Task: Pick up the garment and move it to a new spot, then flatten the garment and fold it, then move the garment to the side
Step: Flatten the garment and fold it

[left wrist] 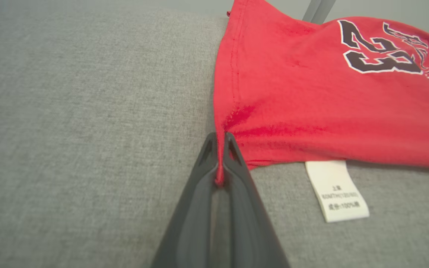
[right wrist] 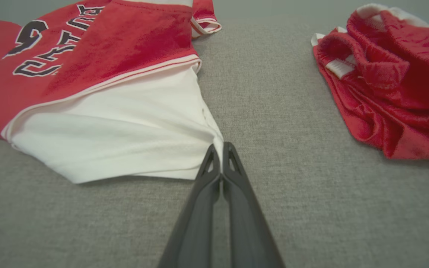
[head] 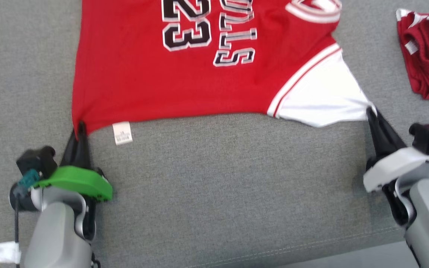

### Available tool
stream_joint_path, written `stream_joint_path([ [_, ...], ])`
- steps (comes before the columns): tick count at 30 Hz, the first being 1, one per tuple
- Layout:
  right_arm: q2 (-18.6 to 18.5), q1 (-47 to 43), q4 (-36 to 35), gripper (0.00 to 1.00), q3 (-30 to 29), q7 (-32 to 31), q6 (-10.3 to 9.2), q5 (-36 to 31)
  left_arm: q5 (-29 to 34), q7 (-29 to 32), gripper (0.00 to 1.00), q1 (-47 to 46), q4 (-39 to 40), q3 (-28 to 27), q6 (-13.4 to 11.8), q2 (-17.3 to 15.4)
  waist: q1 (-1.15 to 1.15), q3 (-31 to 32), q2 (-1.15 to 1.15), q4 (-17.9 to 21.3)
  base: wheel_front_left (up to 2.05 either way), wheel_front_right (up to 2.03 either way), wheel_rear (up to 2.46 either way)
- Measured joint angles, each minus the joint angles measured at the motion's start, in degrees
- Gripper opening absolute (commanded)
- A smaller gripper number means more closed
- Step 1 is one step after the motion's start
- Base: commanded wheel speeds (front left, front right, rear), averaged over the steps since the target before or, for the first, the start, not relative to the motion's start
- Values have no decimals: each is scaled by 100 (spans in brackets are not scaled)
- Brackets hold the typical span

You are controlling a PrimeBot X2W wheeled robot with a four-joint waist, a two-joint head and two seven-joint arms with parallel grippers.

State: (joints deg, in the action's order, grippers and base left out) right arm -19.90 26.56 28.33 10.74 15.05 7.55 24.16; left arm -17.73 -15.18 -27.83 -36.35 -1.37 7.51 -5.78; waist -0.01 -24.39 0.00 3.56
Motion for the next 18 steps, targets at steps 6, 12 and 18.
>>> stream_joint_path([
  [6, 58, -1060, 357, 0, 361, 1, 0, 319, -114, -3, 0, 1133, -78, 33, 4, 163, 0, 744, 0, 10, 0, 0, 0],
  [12, 52, -1874, 751, 0, 728, 16, 0, 588, -192, -10, 0, 2116, -213, 160, 4, 266, 0, 1514, 0, -1, 0, 0, 0],
  [18, 8, -2280, 1002, 0, 879, 10, 0, 855, -232, 1, 0, 2594, -315, 261, 4, 293, 0, 2182, 0, -66, 0, 0, 0],
])
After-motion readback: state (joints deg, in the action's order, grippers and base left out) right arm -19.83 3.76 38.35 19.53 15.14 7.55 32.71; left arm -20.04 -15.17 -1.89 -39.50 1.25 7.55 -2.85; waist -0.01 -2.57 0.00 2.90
